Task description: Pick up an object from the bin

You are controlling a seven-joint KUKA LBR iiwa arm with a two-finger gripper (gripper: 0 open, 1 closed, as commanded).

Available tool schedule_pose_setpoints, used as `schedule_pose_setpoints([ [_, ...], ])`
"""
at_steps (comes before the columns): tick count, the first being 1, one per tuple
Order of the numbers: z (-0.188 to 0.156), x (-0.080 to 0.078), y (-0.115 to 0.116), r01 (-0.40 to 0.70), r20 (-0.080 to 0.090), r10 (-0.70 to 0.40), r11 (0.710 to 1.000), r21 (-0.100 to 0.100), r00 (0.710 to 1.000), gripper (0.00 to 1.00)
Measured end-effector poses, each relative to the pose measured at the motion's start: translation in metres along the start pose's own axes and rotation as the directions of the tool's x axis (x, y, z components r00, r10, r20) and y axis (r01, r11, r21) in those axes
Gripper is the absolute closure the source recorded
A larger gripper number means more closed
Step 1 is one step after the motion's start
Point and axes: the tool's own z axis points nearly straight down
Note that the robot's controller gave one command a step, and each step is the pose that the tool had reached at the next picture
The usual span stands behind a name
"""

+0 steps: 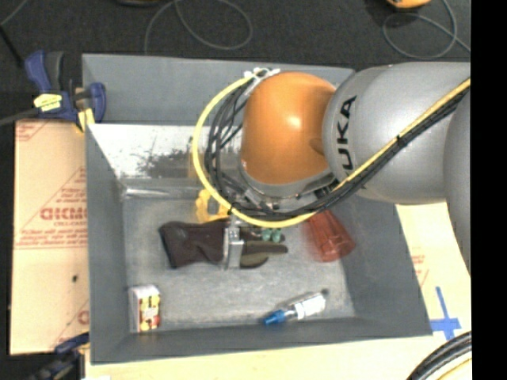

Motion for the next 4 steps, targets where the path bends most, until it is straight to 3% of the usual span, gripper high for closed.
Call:
schedule_pose_setpoints([
  [1, -0.005, -0.002, -0.001, -0.003, 0.008, 0.003, 1.0, -0.001, 1.0, 0.0],
  [2, 0.033, 0.004, -0.003, -0.007, 0.015, 0.007, 1.0, -0.003, 1.0, 0.0],
  [3, 0.049, 0.007, -0.003, -0.01, 0.01, 0.01, 1.0, -0.002, 1.0, 0.0],
  [4, 0.014, 0.001, 0.017, 0.112, 0.001, -0.112, 0.994, 0.003, 0.994, 0.0],
])
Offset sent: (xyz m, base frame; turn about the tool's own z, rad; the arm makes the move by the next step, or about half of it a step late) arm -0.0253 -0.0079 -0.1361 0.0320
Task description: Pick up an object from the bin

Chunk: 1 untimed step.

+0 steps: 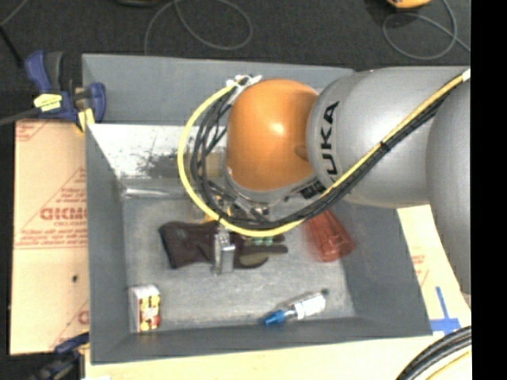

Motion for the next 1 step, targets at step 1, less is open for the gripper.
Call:
schedule_pose_setpoints([
  [1, 0.0076, -0.0101, -0.0075, 0.232, 0.028, -0.232, 0.973, 0.001, 0.972, 0.0],
])
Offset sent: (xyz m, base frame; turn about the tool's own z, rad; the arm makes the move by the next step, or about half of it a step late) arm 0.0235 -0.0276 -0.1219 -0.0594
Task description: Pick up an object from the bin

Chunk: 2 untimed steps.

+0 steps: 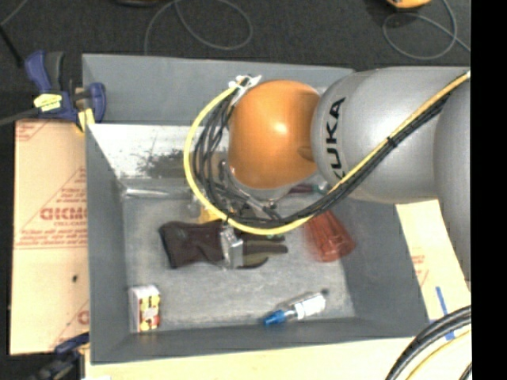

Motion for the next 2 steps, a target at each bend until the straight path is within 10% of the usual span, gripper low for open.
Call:
schedule_pose_setpoints([
  [2, 0.08, 0.0, -0.017, -0.126, -0.016, 0.126, 0.992, 0.0, 0.992, 0.0],
])
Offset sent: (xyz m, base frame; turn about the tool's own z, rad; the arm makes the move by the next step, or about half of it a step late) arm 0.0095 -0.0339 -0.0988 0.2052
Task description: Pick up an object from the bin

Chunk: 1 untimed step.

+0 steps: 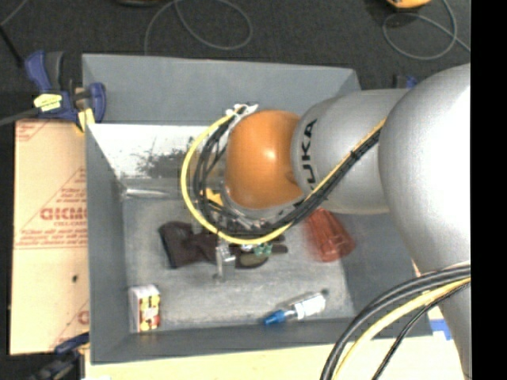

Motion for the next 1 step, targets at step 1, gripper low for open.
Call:
schedule_pose_setpoints([
  [1, -0.0029, -0.009, -0.0522, 0.472, 0.004, -0.472, 0.881, 0.004, 0.881, 1.0],
])
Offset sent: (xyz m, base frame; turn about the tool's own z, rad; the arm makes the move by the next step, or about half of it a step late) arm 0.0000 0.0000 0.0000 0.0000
